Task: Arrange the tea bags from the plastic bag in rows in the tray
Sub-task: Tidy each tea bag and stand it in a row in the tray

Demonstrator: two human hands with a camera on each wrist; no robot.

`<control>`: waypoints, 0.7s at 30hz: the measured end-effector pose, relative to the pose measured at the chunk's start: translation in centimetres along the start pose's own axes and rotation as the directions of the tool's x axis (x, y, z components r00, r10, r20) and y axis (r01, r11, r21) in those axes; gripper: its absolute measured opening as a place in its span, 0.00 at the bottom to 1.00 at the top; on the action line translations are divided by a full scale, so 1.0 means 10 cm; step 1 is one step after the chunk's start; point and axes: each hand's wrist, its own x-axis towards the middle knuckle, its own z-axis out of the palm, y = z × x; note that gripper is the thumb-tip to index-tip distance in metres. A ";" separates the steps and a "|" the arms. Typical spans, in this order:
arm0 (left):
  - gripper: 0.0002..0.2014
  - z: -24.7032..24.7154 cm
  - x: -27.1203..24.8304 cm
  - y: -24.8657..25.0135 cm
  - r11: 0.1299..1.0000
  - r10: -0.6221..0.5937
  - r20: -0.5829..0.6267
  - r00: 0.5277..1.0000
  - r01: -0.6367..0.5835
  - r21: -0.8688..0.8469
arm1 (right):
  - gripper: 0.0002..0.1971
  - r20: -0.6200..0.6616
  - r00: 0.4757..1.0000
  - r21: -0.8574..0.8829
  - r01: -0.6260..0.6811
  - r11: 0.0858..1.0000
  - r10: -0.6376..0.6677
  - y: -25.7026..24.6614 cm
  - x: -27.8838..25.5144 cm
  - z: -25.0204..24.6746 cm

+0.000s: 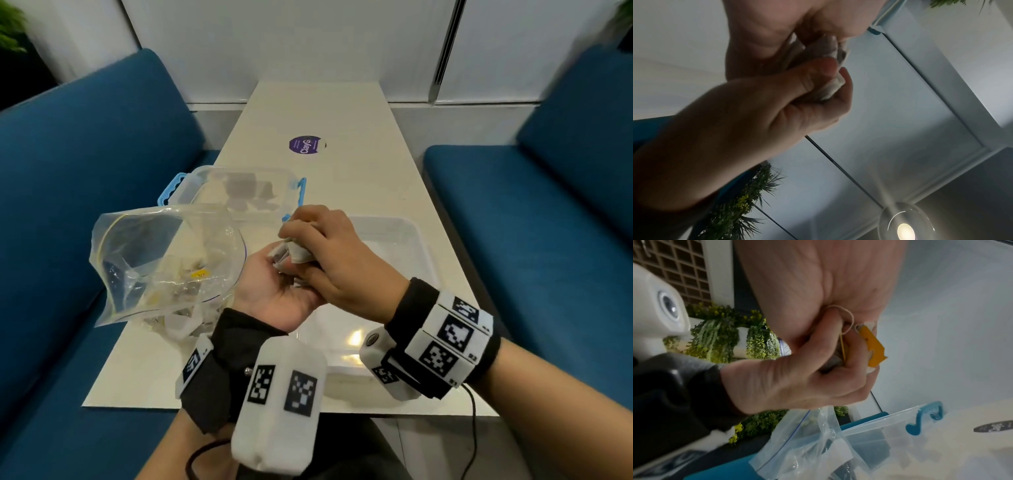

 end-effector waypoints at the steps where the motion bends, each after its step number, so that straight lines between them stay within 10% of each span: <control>1: 0.13 -0.01 0.00 0.00 1.000 0.006 -0.014 1.000 -0.006 0.006 | 0.23 -0.004 1.000 -0.024 0.016 1.000 -0.016 0.00 0.00 0.02; 6: 0.21 -0.04 0.06 0.02 0.999 0.047 -0.082 0.996 -0.049 -0.013 | 0.22 -0.046 0.989 -0.127 0.132 0.983 -0.139 0.02 0.02 0.12; 11: 0.18 -0.10 0.16 0.02 0.998 0.067 -0.154 0.986 -0.068 -0.003 | 0.22 -0.030 0.999 0.142 0.046 0.989 -0.042 0.04 0.02 0.10; 16: 0.21 -0.15 0.20 0.01 0.997 0.069 -0.164 0.984 -0.075 -0.027 | 0.17 0.065 0.994 -0.033 0.095 0.995 -0.093 0.09 0.08 0.12; 21: 0.19 -0.13 0.19 -0.04 0.981 0.109 -0.083 0.991 -0.121 -0.154 | 0.13 -0.101 0.978 -0.136 0.167 0.977 -0.181 0.10 0.06 0.10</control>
